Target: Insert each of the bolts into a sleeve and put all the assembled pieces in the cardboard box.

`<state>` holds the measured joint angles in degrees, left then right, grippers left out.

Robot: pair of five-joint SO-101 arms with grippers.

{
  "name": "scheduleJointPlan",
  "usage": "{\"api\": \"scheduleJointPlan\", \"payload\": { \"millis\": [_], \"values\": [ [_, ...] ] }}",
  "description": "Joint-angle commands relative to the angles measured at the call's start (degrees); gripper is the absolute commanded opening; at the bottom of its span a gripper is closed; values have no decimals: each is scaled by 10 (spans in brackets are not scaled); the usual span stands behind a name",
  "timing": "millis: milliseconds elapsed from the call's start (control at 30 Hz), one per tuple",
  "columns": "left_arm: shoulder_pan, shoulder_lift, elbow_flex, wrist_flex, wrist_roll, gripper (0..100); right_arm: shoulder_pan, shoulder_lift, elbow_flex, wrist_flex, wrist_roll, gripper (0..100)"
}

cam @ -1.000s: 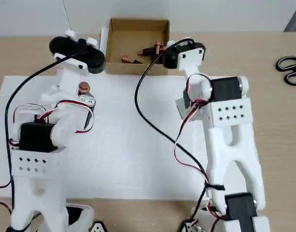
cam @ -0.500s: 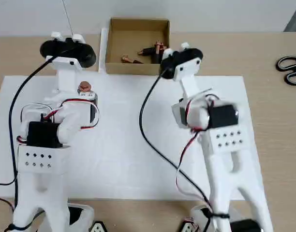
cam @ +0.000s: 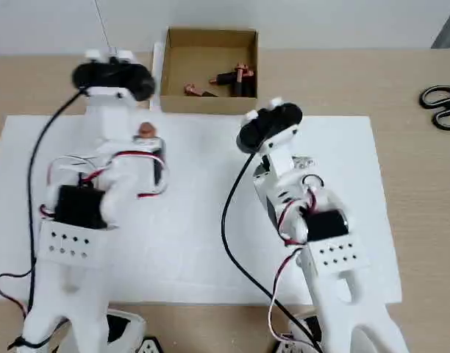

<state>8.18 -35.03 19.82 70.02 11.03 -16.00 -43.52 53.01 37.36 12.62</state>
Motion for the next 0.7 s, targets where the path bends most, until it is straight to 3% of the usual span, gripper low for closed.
{"api": "scheduleJointPlan", "payload": {
  "millis": [0,200,367,667],
  "values": [
    [12,-18,-3,-40,4,6,-5,-60,40,-80,-29,5],
    [14,-18,-3,-54,9,6,-5,-164,188,-218,-104,6],
    [33,-18,-6,-61,76,6,-5,-225,304,-359,-102,5],
    [120,-20,-6,-65,76,6,-11,-296,437,-482,-104,5]
  ]
}}
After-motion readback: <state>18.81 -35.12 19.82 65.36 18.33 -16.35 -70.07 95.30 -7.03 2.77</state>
